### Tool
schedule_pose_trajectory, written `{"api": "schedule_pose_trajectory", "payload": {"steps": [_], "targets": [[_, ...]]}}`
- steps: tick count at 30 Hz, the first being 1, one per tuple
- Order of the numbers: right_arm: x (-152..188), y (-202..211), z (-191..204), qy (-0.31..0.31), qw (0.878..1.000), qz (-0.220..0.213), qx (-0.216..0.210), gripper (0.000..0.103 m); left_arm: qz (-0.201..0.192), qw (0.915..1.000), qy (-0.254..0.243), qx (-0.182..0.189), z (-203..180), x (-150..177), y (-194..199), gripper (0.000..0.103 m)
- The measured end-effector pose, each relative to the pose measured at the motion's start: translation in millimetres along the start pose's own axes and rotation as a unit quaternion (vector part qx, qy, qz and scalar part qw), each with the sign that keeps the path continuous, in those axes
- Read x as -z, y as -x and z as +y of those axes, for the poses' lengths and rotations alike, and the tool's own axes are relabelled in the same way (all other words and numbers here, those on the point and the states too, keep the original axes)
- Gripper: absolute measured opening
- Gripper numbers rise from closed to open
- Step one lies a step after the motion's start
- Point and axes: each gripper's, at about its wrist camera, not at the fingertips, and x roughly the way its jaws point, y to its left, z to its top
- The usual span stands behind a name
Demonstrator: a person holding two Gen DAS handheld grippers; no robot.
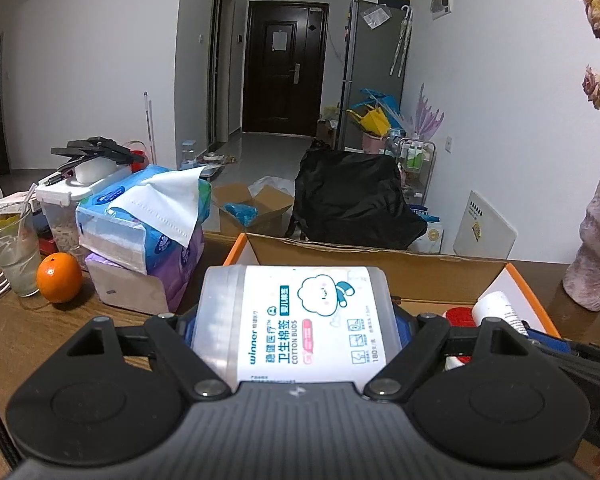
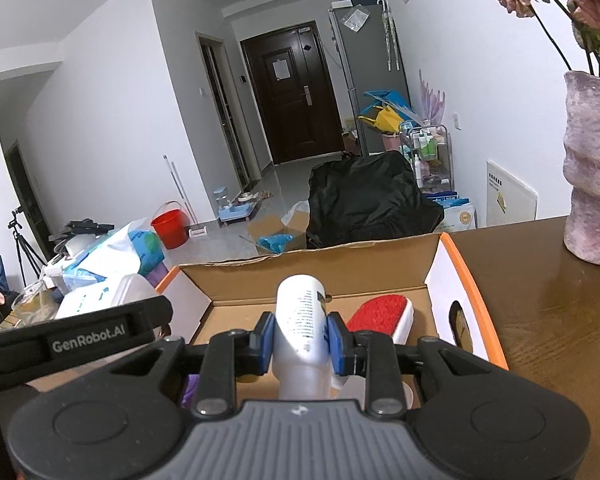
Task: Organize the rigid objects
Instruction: 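Open both tools to drop the cotton-pad bag and white bottle into the box, then withdraw both open tools from above the box back over the table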
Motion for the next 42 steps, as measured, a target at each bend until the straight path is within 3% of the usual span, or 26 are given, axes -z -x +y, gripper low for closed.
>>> {"api": "schedule_pose_trajectory", "payload": {"steps": [22, 24, 27, 32, 42], "targets": [[-10, -25, 3, 0.038, 0.999, 0.022, 0.023, 0.028, 0.015, 0.9993, -0.03, -0.017, -1, 2, -32, 0.085], [-11, -24, 5, 0.039, 0.998, 0.023, 0.039, 0.034, 0.009, 0.9993, -0.029, -0.024, 0, 1, -30, 0.099], [-11, -21, 5, 0.042, 0.997, 0.016, 0.062, 0.084, 0.003, 0.9992, -0.024, -0.033, 2, 0, -28, 0.103], [-13, -15, 0, 0.039, 0.996, 0.006, 0.074, 0.101, 0.014, 0.999, -0.015, -0.039, 6, -1, -33, 0.103], [-13, -16, 0, 0.047, 0.996, 0.007, 0.078, 0.103, 0.018, 0.9986, -0.011, -0.048, 7, 0, -34, 0.103]]}}
